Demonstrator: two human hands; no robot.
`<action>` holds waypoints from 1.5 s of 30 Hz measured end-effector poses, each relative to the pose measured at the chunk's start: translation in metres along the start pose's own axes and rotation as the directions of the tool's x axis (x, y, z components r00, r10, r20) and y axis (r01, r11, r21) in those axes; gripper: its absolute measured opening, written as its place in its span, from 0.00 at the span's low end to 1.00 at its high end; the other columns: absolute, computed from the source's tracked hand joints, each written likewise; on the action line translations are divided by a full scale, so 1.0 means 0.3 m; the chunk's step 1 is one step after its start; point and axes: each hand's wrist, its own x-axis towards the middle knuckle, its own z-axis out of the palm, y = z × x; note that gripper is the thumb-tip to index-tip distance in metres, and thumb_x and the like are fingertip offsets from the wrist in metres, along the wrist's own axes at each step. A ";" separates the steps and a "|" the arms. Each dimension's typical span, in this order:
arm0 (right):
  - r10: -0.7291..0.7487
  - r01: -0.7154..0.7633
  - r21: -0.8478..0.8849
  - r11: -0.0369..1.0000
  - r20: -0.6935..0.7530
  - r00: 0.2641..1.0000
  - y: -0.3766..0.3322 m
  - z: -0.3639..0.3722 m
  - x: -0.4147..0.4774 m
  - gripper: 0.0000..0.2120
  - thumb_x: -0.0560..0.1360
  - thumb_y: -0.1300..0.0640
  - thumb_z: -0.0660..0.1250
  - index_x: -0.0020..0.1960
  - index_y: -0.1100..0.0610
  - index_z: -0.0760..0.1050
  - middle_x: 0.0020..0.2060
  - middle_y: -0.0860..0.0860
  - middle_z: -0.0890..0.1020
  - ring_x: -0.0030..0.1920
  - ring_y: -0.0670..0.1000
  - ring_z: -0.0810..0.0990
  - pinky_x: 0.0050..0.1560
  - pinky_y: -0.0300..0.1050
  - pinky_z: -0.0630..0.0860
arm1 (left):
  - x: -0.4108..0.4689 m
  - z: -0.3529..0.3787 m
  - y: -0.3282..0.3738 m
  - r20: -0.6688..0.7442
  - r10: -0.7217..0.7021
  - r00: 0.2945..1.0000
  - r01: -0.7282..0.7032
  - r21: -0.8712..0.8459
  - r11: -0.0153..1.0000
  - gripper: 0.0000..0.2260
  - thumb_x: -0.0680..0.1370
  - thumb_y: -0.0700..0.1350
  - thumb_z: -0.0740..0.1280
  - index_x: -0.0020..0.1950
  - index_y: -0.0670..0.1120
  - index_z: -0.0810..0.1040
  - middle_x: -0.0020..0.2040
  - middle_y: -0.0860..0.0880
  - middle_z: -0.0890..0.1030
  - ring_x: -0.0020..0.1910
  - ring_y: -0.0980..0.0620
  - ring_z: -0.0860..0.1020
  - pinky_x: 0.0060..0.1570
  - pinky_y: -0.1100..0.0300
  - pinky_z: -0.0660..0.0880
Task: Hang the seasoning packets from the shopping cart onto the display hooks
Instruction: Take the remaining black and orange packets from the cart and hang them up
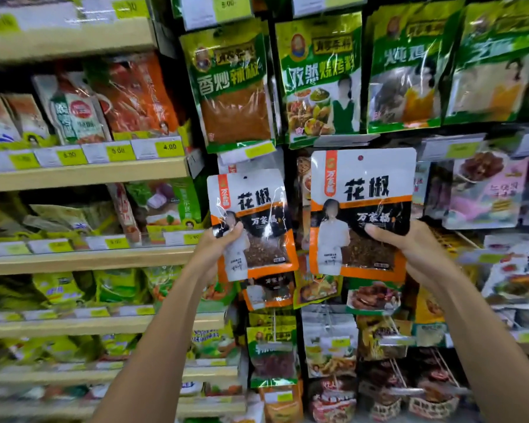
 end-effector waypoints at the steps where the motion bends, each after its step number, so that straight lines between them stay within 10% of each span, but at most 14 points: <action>1: 0.001 -0.001 0.003 1.000 0.009 1.000 0.007 0.003 0.025 0.32 0.58 0.44 0.78 0.60 0.52 0.78 0.56 0.48 0.84 0.60 0.52 0.80 0.65 0.59 0.72 | 0.034 0.001 -0.001 0.003 0.018 1.000 -0.018 0.006 1.000 0.27 0.67 0.51 0.73 0.63 0.44 0.73 0.59 0.45 0.80 0.62 0.43 0.76 0.66 0.43 0.70; 5: 0.006 -0.006 0.007 1.000 0.060 0.998 0.021 0.019 0.119 0.31 0.60 0.45 0.78 0.57 0.61 0.78 0.56 0.60 0.82 0.59 0.60 0.79 0.63 0.65 0.73 | 0.124 0.010 -0.003 0.046 0.083 0.996 -0.082 -0.004 0.997 0.23 0.68 0.52 0.72 0.61 0.50 0.75 0.57 0.56 0.79 0.67 0.48 0.72 0.65 0.51 0.70; 8: 0.002 -0.006 0.039 0.999 0.090 0.996 0.030 0.048 0.158 0.20 0.59 0.45 0.78 0.50 0.48 0.83 0.52 0.49 0.85 0.56 0.51 0.82 0.60 0.56 0.75 | 0.159 0.004 -0.016 0.040 0.105 0.994 -0.104 -0.018 0.994 0.33 0.70 0.51 0.71 0.72 0.43 0.65 0.67 0.52 0.72 0.68 0.50 0.70 0.65 0.52 0.69; 13: -0.003 -0.004 0.069 0.998 0.091 0.996 0.073 0.088 0.187 0.22 0.59 0.48 0.77 0.51 0.52 0.81 0.49 0.50 0.86 0.53 0.51 0.84 0.58 0.53 0.77 | 0.196 -0.012 -0.043 0.071 0.145 0.987 -0.151 0.089 0.985 0.11 0.75 0.46 0.69 0.51 0.59 0.71 0.40 0.71 0.77 0.41 0.72 0.78 0.42 0.73 0.74; 21: -0.013 0.005 0.121 0.993 0.067 0.998 0.115 0.115 0.189 0.23 0.60 0.50 0.77 0.54 0.54 0.80 0.52 0.52 0.85 0.55 0.53 0.83 0.58 0.53 0.78 | 0.190 -0.031 -0.045 0.120 0.226 0.967 -0.237 0.086 0.968 0.35 0.67 0.54 0.72 0.71 0.42 0.69 0.65 0.52 0.76 0.65 0.54 0.73 0.66 0.52 0.70; 26: -0.014 0.007 0.144 0.990 0.050 0.999 0.131 0.124 0.179 0.24 0.65 0.55 0.75 0.59 0.57 0.77 0.52 0.52 0.85 0.56 0.52 0.83 0.56 0.48 0.80 | 0.203 -0.055 -0.062 0.170 0.225 0.959 -0.252 0.159 0.954 0.19 0.71 0.49 0.71 0.55 0.38 0.77 0.42 0.56 0.85 0.46 0.59 0.82 0.51 0.64 0.79; 31: 0.007 -0.015 0.146 0.989 0.058 0.998 0.141 0.135 0.170 0.24 0.64 0.54 0.75 0.59 0.56 0.77 0.53 0.52 0.85 0.56 0.52 0.83 0.58 0.51 0.79 | 0.214 -0.058 -0.046 0.096 0.252 0.963 -0.262 0.101 0.960 0.29 0.69 0.53 0.72 0.67 0.46 0.71 0.62 0.52 0.79 0.63 0.55 0.76 0.64 0.53 0.72; 37: 0.033 -0.041 0.139 0.989 0.065 0.997 0.130 0.155 0.180 0.25 0.63 0.54 0.76 0.59 0.56 0.77 0.53 0.52 0.85 0.56 0.52 0.83 0.61 0.54 0.76 | 0.258 -0.031 -0.048 0.080 0.225 0.971 -0.231 0.079 0.970 0.09 0.72 0.48 0.72 0.50 0.55 0.76 0.42 0.61 0.84 0.48 0.60 0.81 0.63 0.47 0.73; 45: 0.025 -0.032 0.142 0.989 0.050 0.998 0.135 0.157 0.181 0.30 0.62 0.53 0.77 0.62 0.57 0.75 0.54 0.53 0.84 0.56 0.52 0.83 0.59 0.52 0.77 | 0.278 -0.029 -0.079 0.086 0.186 0.979 -0.187 0.008 0.982 0.19 0.67 0.51 0.74 0.56 0.51 0.76 0.50 0.51 0.84 0.53 0.51 0.82 0.60 0.49 0.75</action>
